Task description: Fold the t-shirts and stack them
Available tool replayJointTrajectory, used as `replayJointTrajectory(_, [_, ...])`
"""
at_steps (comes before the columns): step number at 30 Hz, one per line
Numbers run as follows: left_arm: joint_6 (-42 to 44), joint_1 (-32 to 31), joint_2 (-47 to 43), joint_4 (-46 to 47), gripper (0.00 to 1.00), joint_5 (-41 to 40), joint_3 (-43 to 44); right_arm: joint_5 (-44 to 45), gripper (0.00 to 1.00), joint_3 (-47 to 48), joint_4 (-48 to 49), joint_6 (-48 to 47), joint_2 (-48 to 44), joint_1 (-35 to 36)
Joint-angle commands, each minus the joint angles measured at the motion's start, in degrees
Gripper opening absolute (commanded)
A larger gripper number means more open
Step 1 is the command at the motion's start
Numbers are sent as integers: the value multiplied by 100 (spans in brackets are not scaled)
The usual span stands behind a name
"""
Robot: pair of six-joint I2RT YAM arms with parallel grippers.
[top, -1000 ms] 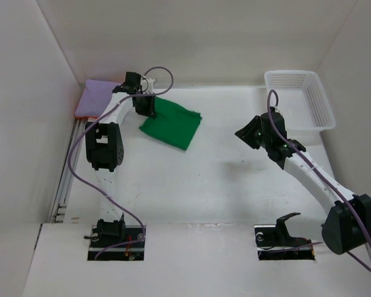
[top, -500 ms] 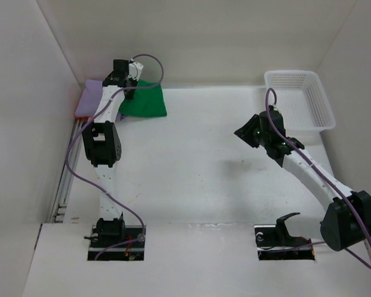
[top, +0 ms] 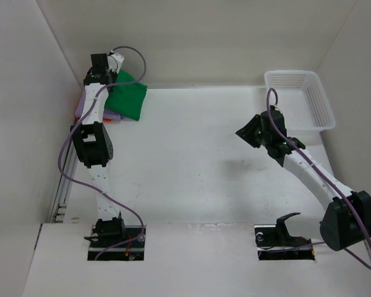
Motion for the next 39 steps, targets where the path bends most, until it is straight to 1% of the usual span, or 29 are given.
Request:
replayJointTrajectory(1, [91,190,-549,325,0,110,324,-26,39,35,-13,-142,65,-51])
replayJointTrajectory(8, [-40,603,-434,298,0,242,341,-97,39,114,-40,-186,162,-51])
replayJointTrajectory(16, [-392,840,-558,228,0,752,377,-202,40,308,-93,-213,408,-42])
replayJointTrajectory(22, [-261,1113,-22,228,0,594,499,-334,40,431,-93,-239,593,-16])
replayJointTrajectory(28, [-199,1298,286,377,0,409,736,-404,40,519,-93,-239,716,-16])
replayJointTrajectory(30, [-138,1298,444,325,4,409,868,-466,42,580,-93,-248,803,-16])
replayJointTrajectory(32, [-50,1298,584,307,14,365,886,-536,43,659,-93,-291,891,-16])
replayJointTrajectory(35, [-14,1307,734,368,40,111,860,-668,45,765,-93,-371,1006,19])
replayJointTrajectory(36, [-6,1324,761,394,46,-38,886,-712,45,782,-93,-379,1023,28])
replayJointTrajectory(37, [3,1342,770,456,49,-187,904,-729,45,800,-93,-380,1050,37])
replayJointTrajectory(39, [91,1359,691,640,50,-477,904,-765,45,818,-93,-380,1085,37])
